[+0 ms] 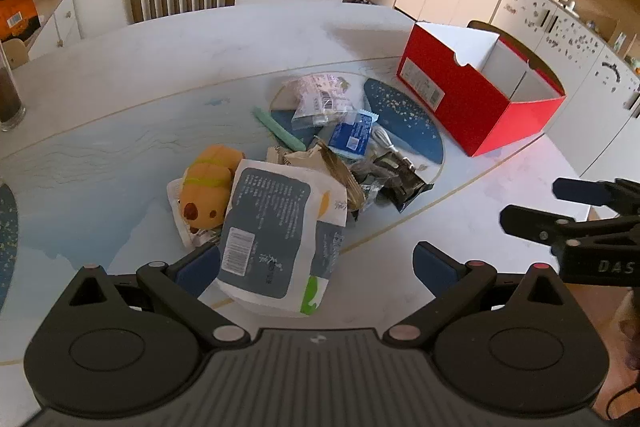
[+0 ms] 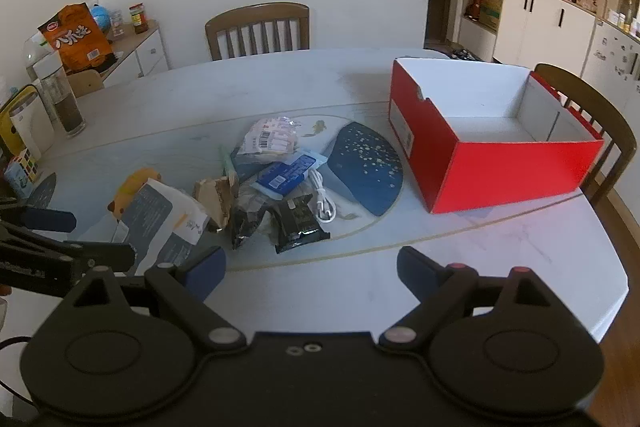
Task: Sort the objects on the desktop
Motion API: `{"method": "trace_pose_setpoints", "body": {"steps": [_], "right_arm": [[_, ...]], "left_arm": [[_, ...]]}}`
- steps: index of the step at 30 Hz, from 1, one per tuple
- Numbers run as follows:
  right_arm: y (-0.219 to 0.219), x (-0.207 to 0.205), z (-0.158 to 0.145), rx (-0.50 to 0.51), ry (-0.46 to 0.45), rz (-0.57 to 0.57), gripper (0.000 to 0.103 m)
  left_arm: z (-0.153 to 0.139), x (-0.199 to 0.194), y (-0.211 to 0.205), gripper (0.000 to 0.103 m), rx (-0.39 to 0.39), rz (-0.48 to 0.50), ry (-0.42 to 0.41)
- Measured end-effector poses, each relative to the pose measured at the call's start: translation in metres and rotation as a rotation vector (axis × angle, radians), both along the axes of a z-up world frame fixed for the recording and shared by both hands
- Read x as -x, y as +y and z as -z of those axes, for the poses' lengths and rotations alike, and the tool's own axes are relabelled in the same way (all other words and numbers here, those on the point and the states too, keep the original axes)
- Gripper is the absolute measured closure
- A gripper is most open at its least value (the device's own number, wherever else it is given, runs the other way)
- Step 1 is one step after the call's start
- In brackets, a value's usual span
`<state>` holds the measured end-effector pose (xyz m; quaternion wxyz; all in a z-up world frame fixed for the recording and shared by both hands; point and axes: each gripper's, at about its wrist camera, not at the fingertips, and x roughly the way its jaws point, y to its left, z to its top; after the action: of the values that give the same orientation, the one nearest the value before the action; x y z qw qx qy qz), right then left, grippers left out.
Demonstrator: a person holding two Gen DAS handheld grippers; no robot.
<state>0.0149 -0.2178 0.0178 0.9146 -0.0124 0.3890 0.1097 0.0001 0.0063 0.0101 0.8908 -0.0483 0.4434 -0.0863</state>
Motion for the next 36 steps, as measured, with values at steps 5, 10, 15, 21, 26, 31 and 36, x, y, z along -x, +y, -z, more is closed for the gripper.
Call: {"method": "trace_pose_setpoints", "body": {"steps": [5,10,15,21,26,31,36], "right_arm": [[0.004,-0.011,0.009,0.003,0.004,-0.056,0.011],[0.009,-0.026,0.023,0.018,0.016,-0.11,0.011],[0.011,-0.044,0.036,0.027,0.02,-0.16,0.011],[0.014,-0.065,0.053,0.046,0.038,-0.197,0.012],[0.018,-0.08,0.065,0.061,0.047,-0.206,0.012],[0.022,-0.09,0.077,0.058,0.067,-0.214,0.013],[0.032,-0.096,0.084,0.072,0.069,-0.229,0.014]], "left_arm": [[0.005,-0.005,0.001,0.0,-0.011,-0.01,-0.006],[0.016,-0.013,0.002,0.001,-0.01,-0.025,-0.018],[0.028,-0.016,-0.008,0.001,-0.052,-0.003,-0.043],[0.045,-0.024,-0.008,0.001,-0.084,-0.013,-0.033],[0.055,-0.029,-0.005,0.001,-0.097,-0.029,-0.03],[0.062,-0.033,-0.004,0.001,-0.116,-0.03,-0.034],[0.068,-0.035,-0.005,0.001,-0.119,-0.011,-0.026]]}}
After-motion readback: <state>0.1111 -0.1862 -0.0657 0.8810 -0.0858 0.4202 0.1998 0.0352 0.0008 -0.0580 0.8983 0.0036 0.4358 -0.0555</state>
